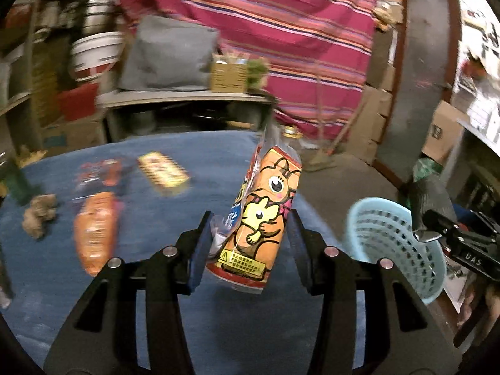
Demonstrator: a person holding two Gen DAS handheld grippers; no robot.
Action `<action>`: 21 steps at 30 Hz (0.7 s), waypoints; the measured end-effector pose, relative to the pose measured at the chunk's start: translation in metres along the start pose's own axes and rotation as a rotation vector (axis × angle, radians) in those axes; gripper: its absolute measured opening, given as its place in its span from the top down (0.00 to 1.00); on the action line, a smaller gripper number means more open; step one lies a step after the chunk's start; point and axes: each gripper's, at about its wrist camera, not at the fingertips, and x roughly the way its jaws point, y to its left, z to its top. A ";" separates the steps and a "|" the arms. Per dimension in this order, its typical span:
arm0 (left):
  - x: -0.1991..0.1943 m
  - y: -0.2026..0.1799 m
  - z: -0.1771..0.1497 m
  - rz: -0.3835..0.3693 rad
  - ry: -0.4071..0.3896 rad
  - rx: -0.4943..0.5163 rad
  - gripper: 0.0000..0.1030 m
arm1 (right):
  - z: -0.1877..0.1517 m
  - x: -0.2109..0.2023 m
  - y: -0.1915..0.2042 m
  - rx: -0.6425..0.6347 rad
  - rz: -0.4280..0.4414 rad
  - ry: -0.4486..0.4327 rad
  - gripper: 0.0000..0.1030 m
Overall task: Collect trash
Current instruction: 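Carry the orange cartoon bag and black bag over the basket and open both tools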
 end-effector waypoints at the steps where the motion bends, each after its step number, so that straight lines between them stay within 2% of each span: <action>1: 0.005 -0.013 -0.002 -0.011 0.003 0.009 0.55 | -0.001 0.000 -0.009 0.014 0.002 -0.002 0.28; 5: 0.025 -0.060 -0.011 -0.077 0.033 0.032 0.55 | -0.006 0.009 -0.040 0.049 -0.023 0.012 0.28; 10: 0.046 -0.107 -0.023 -0.113 0.065 0.062 0.55 | -0.012 0.014 -0.066 0.079 -0.039 0.018 0.28; 21: 0.076 -0.150 -0.030 -0.146 0.120 0.086 0.55 | -0.019 0.008 -0.091 0.082 -0.078 0.003 0.28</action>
